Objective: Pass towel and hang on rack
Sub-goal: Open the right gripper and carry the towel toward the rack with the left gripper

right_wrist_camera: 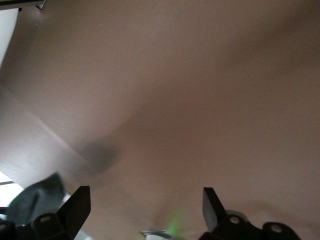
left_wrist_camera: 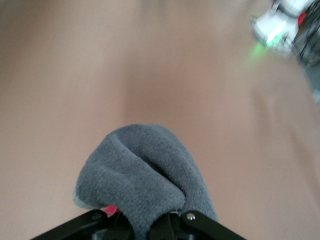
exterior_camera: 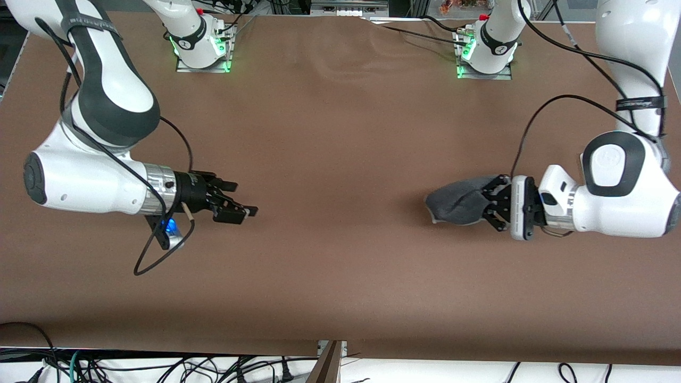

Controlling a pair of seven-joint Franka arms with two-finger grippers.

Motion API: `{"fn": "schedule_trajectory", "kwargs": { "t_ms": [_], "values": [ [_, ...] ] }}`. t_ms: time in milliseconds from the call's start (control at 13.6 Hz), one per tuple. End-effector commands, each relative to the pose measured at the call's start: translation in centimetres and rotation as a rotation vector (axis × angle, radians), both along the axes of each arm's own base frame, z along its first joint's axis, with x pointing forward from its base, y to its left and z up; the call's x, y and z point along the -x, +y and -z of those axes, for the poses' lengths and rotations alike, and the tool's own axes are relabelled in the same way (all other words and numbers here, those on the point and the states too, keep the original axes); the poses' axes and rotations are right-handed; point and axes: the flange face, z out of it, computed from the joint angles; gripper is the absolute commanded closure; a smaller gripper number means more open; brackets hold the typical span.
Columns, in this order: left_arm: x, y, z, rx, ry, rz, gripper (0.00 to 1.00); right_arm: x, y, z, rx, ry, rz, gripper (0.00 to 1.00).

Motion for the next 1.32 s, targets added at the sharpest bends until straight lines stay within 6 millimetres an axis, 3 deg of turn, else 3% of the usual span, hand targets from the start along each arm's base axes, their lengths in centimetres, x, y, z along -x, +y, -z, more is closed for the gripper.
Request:
{"fn": "schedule_trajectory", "kwargs": {
  "t_ms": [0,147,366,513,659,733,953,1246],
  "values": [
    [-0.1,2.9,-1.2,-0.139,-0.046,0.090,1.00,1.7,-5.9,-4.1,0.097,-0.093,-0.193,0.01],
    [0.1,5.5,-1.7,-0.243,-0.057,0.121,1.00,2.5,-8.9,-5.2,0.166,-0.143,-0.347,0.01],
    [-0.5,8.2,-4.2,-0.495,-0.136,0.269,1.00,4.6,-14.3,-6.6,0.215,-0.181,-0.454,0.01],
    [-0.6,9.3,-4.4,-0.523,-0.153,0.308,1.00,6.4,-16.4,-7.4,0.264,-0.193,-0.513,0.01],
    [-0.3,12.5,-4.3,-0.534,-0.133,0.267,1.00,7.7,-16.0,-8.2,0.342,-0.191,-0.542,0.01],
    [0.0,15.1,-4.3,-0.554,-0.123,0.243,1.00,7.9,-16.0,-8.6,0.345,-0.194,-0.545,0.01],
    [0.7,20.8,-3.3,-0.674,-0.079,0.253,1.00,8.6,-16.0,-7.8,0.368,-0.201,-0.552,0.01],
    [3.0,27.6,-2.2,-0.655,0.003,0.148,1.00,8.3,-15.4,-8.2,0.470,-0.225,-0.579,0.01]
  ]
}}
